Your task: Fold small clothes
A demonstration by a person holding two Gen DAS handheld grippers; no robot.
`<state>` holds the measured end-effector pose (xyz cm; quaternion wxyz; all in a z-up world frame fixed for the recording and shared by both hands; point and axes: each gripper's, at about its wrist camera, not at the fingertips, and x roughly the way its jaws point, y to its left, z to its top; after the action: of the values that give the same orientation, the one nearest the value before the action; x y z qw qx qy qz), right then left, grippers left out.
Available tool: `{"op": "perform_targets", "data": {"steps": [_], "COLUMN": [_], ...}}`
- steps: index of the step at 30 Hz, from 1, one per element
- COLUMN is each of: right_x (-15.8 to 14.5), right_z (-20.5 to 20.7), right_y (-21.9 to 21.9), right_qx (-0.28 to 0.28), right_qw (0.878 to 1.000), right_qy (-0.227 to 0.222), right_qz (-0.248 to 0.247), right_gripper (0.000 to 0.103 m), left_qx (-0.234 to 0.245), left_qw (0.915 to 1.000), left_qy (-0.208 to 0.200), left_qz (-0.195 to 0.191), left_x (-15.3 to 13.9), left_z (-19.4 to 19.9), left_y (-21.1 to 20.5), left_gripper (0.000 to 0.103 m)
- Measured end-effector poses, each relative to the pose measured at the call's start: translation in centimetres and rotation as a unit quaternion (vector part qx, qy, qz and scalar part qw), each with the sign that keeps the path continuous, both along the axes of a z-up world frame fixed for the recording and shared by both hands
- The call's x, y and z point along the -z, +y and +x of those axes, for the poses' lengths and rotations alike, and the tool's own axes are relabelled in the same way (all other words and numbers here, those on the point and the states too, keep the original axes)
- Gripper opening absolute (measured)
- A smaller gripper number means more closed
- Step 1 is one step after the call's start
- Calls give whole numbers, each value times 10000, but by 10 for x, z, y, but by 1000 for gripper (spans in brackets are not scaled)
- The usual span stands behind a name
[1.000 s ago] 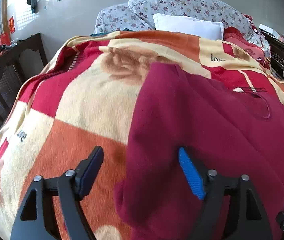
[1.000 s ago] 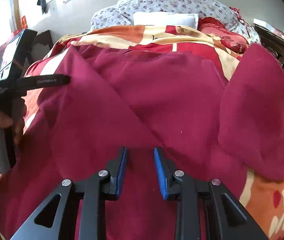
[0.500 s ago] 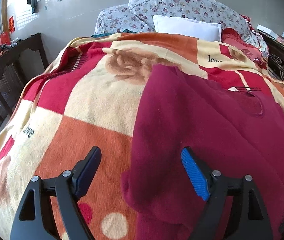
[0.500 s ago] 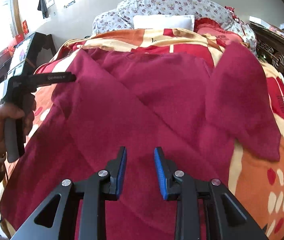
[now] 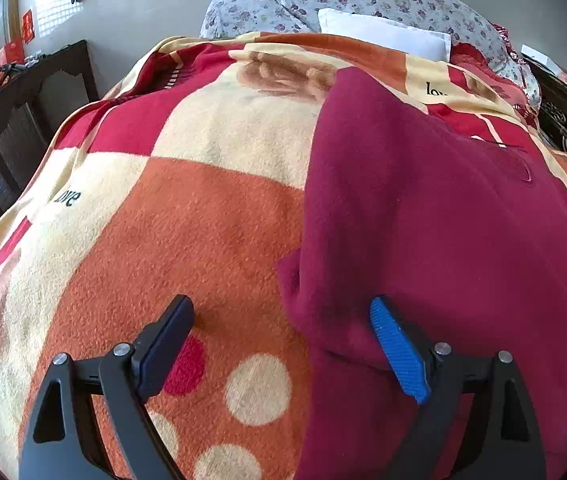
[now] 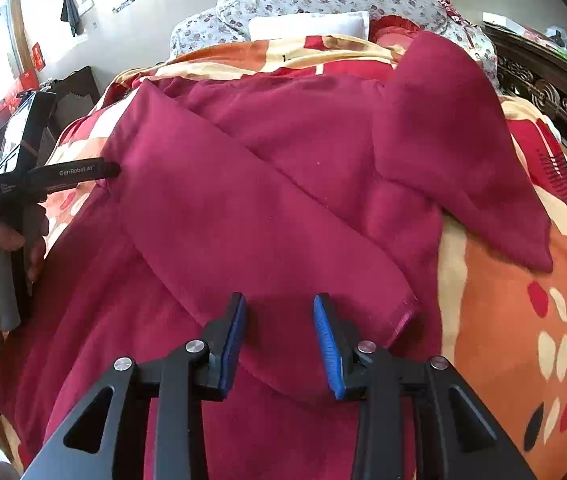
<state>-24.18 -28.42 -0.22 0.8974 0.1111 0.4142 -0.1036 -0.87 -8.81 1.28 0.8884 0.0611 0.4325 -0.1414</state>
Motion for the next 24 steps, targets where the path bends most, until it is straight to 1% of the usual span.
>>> {"op": "perform_targets", "data": {"steps": [2,3,4,5,7,8,10,13,17,20,24], "right_x": [-3,-5,-8,-11,-14,-16,-16,-16,-12,-8,-8], "right_z": [-9,-15,-22,-31,-41,-47,-53,-60,-74,-81,-86], "right_y": [-6,-11,-16,-24,-38,-50,-67,-94,-129,-149,-169], "right_qx": [39,75,140,278,566,791,1059,1360,2016,2276,2478], "right_qw": [9997,9993,9987,9976,9959,9944,9914,9849,9717,9644,9596], "right_qy": [-105,-196,-284,-392,-461,-470,-468,-600,-686,-686,-746], "right_qz": [201,310,401,494,528,516,602,887,1018,1159,1106], "right_gripper": [41,45,51,53,62,63,63,63,65,66,67], "left_qx": [-2,-3,13,33,136,189,325,630,995,1208,1413], "left_qw": [10000,9999,9998,9997,9992,9989,9982,9967,9943,9923,9899], "left_qy": [-46,-98,-202,-254,-371,-409,-426,-309,-189,-121,-32], "left_qz": [64,94,62,29,-65,-126,-279,-412,-329,-257,-146], "left_x": [-4,-7,-13,-16,-27,-32,-39,-42,-35,-26,-13], "left_z": [-4,-8,-14,-17,-27,-31,-39,-48,-62,-72,-77], "left_y": [-1,-1,-2,-2,-6,-10,-18,-40,-70,-85,-100], "left_gripper": [89,89,89,89,89,89,89,89,89,89,89]}}
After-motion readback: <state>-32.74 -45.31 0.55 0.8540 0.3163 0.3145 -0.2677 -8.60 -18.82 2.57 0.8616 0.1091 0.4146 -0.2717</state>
